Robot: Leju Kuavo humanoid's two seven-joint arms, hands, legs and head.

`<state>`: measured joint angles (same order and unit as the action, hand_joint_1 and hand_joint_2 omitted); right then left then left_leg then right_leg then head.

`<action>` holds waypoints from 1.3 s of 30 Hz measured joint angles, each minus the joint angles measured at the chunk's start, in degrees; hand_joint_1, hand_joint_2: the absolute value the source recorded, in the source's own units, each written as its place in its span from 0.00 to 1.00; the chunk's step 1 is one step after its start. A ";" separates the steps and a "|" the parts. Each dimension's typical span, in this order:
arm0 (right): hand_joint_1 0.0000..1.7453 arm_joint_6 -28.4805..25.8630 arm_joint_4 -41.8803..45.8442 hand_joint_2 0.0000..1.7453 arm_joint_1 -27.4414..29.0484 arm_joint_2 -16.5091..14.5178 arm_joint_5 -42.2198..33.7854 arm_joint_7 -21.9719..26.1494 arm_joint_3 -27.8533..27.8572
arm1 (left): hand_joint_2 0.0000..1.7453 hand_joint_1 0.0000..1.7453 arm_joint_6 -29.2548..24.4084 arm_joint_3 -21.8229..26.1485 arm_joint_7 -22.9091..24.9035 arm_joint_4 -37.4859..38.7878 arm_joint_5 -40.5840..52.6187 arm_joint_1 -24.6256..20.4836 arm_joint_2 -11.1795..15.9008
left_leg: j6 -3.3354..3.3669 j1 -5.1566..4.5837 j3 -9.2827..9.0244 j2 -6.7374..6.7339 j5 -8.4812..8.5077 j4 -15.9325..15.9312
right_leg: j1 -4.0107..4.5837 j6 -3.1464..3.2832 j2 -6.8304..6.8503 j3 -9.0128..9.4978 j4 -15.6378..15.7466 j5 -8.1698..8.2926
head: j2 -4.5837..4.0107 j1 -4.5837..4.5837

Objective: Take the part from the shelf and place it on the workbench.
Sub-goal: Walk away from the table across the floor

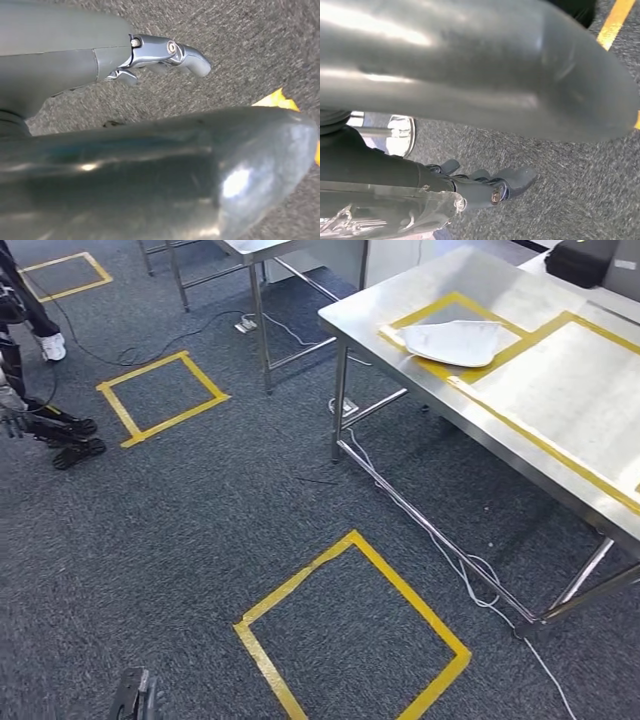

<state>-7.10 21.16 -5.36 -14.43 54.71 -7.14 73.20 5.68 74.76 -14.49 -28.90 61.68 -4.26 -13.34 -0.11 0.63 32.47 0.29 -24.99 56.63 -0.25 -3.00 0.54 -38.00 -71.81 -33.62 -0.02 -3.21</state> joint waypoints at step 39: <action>0.00 0.12 -0.16 0.00 0.06 0.67 2.65 -1.50 -1.47 | 0.00 0.00 -3.93 2.99 10.23 0.09 -6.09 -1.10 -0.66 | -1.42 -0.07 0.94 5.54 1.45 -0.21 | -0.37 0.48 -4.35 6.70 13.30 6.47 | 0.00 0.18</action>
<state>-6.98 20.99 -5.30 -13.75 57.36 -8.64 71.73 1.75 77.74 -4.26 -28.81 55.59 -5.36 -13.99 -1.53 0.56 33.42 5.83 -23.54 56.43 -0.62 -2.53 -3.80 -31.30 -58.51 -27.15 -0.02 -3.04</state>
